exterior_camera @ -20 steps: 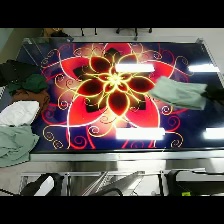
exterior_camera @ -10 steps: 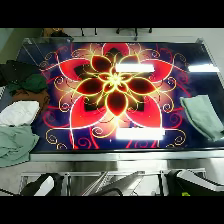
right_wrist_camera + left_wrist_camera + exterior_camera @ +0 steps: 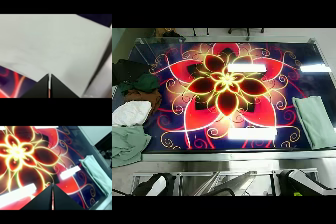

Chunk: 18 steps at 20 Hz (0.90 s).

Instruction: Fold the shirts.

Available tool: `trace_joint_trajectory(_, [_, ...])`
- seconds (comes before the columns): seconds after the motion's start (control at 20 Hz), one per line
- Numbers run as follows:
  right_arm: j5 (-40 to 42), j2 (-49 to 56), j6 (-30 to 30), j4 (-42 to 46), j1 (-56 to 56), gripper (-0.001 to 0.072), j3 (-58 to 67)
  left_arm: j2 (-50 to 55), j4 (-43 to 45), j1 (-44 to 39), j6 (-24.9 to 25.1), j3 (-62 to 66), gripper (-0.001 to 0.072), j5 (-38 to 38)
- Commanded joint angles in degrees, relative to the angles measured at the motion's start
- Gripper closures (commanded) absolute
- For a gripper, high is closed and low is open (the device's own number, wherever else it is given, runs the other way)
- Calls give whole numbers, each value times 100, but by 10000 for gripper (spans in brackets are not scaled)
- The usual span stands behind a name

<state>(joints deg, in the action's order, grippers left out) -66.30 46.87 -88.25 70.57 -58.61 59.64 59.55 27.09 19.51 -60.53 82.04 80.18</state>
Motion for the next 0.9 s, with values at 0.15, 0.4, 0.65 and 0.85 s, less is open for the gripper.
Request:
trace_joint_trajectory(0.15, [87,-498,647,-2076,1499,692,367,-118,387,-111,-87,-216,688,-227])
trace_joint_trajectory(0.4, [-374,-1165,520,-2031,3928,691,-1202,-1353,487,-960,-197,-2577,687,-459])
trace_joint_trajectory(0.65, [184,-1622,407,-2026,5368,691,-2251,-2310,490,-1926,-302,-4509,687,-1069])
trace_joint_trajectory(0.85, [133,-1615,400,-2055,5519,691,-2269,-2656,487,-2118,-474,-4986,686,-1137])
